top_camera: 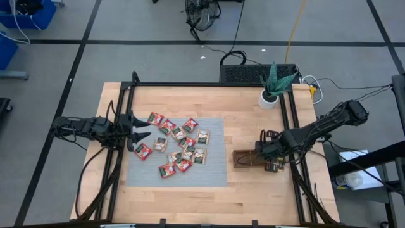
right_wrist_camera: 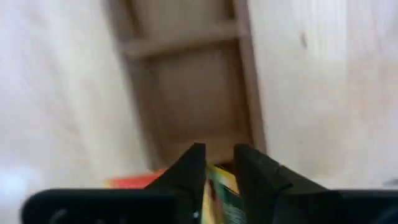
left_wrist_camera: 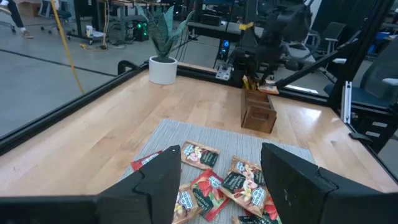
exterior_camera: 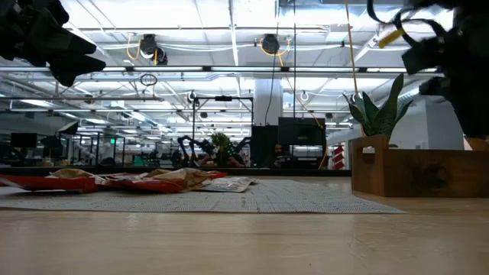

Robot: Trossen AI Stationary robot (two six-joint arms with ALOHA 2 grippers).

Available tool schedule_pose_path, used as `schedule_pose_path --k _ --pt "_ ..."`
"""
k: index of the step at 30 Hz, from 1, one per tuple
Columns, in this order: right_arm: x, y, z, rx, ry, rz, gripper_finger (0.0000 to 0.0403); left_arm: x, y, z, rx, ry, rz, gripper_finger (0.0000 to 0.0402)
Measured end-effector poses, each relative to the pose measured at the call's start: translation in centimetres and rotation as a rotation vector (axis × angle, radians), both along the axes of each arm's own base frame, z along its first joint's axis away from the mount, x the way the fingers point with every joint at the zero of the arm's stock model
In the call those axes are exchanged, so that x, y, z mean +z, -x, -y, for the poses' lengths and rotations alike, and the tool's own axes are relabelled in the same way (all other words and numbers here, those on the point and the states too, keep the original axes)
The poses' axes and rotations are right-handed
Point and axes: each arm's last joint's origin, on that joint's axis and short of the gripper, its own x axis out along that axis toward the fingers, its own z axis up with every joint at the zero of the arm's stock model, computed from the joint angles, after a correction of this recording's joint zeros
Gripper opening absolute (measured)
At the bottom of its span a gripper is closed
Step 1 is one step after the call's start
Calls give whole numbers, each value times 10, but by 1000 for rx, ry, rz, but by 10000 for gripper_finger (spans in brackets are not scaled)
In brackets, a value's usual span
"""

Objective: Pick & Place Tea
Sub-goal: Put the yellow tea bag into the right section of the wooden organizer

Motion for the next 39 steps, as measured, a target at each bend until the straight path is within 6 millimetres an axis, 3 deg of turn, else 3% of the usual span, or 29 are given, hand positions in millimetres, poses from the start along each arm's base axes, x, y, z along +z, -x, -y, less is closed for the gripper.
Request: schedule_pose_path --k 5,10,12,15,23,28,35,39 --pt "17 -6 -20 -28 -165 193 20 0 0 0 0 0 0 223" --pt "21 -7 -64 28 -290 417 1 0 0 0 0 0 0 223" --pt "20 -3 -84 51 -360 472 0 0 0 0 0 0 0 223" --pt "15 14 -100 -61 -368 440 0 0 0 0 0 0 0 223" --pt "-18 48 -112 -312 -187 172 0 0 0 0 0 0 0 223" --pt "-33 47 -118 -302 -119 132 0 0 0 0 0 0 0 223" --pt "-54 52 -110 -297 123 34 0 0 0 0 0 0 0 223" --pt "-56 52 -109 -299 147 27 0 0 0 0 0 0 -1 223"
